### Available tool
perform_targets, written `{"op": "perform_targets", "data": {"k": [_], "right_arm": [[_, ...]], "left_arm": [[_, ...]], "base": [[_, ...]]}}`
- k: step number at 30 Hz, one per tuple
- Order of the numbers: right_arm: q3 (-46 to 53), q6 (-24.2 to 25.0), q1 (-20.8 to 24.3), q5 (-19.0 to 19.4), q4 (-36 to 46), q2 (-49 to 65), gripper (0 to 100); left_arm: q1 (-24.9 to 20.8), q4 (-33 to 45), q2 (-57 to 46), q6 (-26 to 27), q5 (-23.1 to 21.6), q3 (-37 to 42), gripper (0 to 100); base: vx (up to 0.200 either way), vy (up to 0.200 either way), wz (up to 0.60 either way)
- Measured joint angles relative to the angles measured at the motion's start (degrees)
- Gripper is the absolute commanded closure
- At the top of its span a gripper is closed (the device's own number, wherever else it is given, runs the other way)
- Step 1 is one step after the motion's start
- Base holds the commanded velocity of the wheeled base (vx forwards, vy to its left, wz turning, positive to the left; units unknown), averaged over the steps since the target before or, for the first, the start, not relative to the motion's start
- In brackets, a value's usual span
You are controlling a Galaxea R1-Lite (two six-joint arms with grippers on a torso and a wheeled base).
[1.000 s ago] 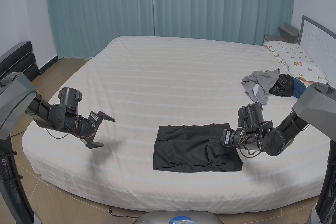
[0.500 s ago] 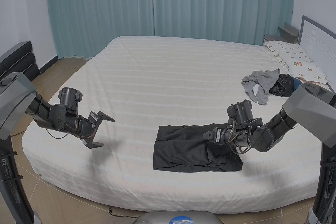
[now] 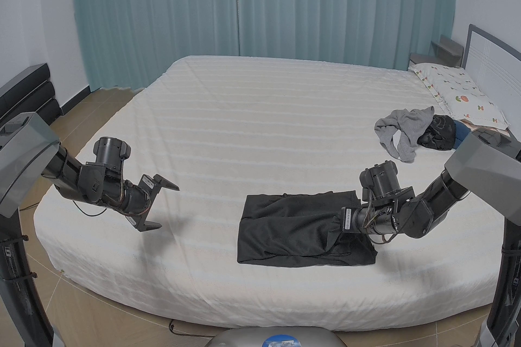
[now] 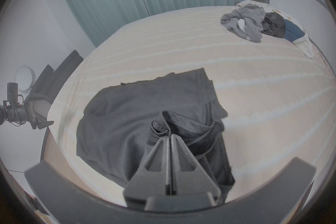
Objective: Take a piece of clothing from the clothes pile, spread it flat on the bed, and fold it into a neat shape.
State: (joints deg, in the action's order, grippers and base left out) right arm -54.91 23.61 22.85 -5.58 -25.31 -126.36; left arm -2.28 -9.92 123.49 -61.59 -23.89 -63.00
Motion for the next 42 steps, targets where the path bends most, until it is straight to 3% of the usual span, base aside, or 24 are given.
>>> {"op": "perform_targets", "data": {"k": [6, 14, 15, 21, 28, 38, 39, 42], "right_arm": [[5.71, -0.84, -1.6, 1.4, -1.32, 2.18, 100], [14.88, -2.11, -3.63, 4.33, -8.96, 4.02, 100], [15.91, -2.22, -3.8, 4.52, -9.83, 4.13, 0], [20.48, -2.46, -4.5, 5.38, -13.45, 4.58, 0], [23.71, -1.1, -6.18, 11.04, -18.02, 7.03, 0], [22.47, 1.97, -6.7, 13.1, -21.47, 6.18, 0], [22.22, 1.95, -6.64, 13.15, -21.6, 5.68, 100], [21.87, 1.54, -6.4, 13.1, -21.66, 4.13, 100]], "left_arm": [[0.0, 0.02, 0.05, 0.0, 0.0, 0.0, 0], [0.0, 0.02, 0.05, 0.0, -0.02, -0.01, 0], [0.0, 0.02, 0.05, 0.0, 0.0, -0.01, 0], [0.0, 0.02, 0.05, 0.0, 0.0, -0.04, 0], [0.0, 0.02, 0.1, 0.01, -0.02, -0.11, 0], [-0.02, 0.0, 0.11, 0.06, 0.0, -0.11, 0], [-0.02, 0.02, 0.11, 0.09, 0.0, -0.11, 0], [0.0, 0.0, 0.11, 0.09, 0.0, -0.11, 0]], "base": [[0.0, 0.0, 0.0], [0.0, 0.0, 0.0], [0.0, 0.0, 0.0], [0.0, 0.0, 0.0], [0.0, 0.0, 0.0], [0.0, 0.0, 0.0], [0.0, 0.0, 0.0], [0.0, 0.0, 0.0]]}}
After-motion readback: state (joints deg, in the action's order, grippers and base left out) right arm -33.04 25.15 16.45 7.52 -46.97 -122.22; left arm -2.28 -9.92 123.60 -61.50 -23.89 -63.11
